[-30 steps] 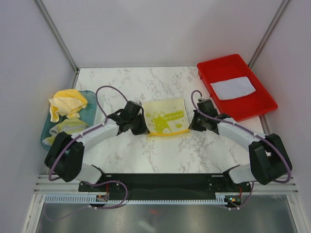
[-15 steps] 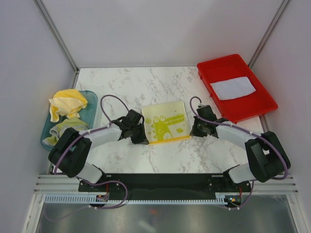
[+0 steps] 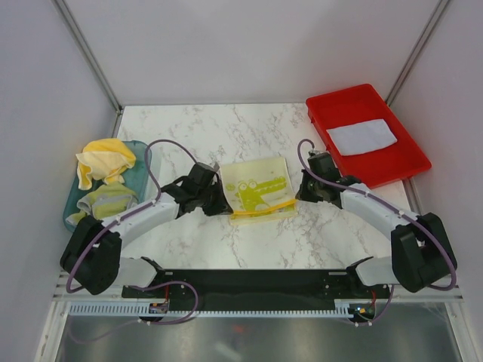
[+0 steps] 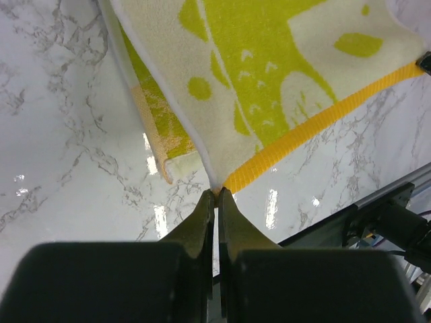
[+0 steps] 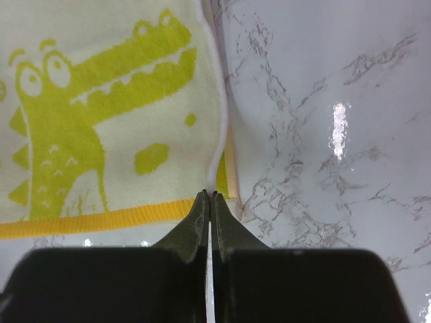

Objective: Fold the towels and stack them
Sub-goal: Fold the towel

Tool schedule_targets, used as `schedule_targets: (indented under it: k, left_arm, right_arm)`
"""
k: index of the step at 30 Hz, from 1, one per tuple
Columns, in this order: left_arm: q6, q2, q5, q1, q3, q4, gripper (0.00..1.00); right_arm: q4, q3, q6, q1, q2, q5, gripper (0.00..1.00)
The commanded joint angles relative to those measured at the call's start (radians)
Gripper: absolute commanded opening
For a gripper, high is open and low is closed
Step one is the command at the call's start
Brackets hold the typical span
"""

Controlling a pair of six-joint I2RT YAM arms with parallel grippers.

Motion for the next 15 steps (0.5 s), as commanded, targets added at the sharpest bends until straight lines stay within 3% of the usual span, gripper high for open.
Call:
schedule_targets:
  k: [1, 5, 15]
  left_arm:
    - [-0.022, -0.028, 0.005, -0.007, -0.025, -0.025, 0.02]
    - [-0.046, -0.01, 0.039, -0.021, -0.118, 0.082, 0.02]
    - [-0.071, 0.058, 0.03, -0.062, -0.201, 0.176, 0.02]
  right_arm:
    - [-0.047, -0.004, -0.025, -0.003, -0.034, 0.03, 0.0]
    - [0.022, -0.117, -0.019, -0.003, -0.024, 0.03, 0.0]
    - [0.111, -0.188, -0.006, -0.003, 0.025, 0.033, 0.0]
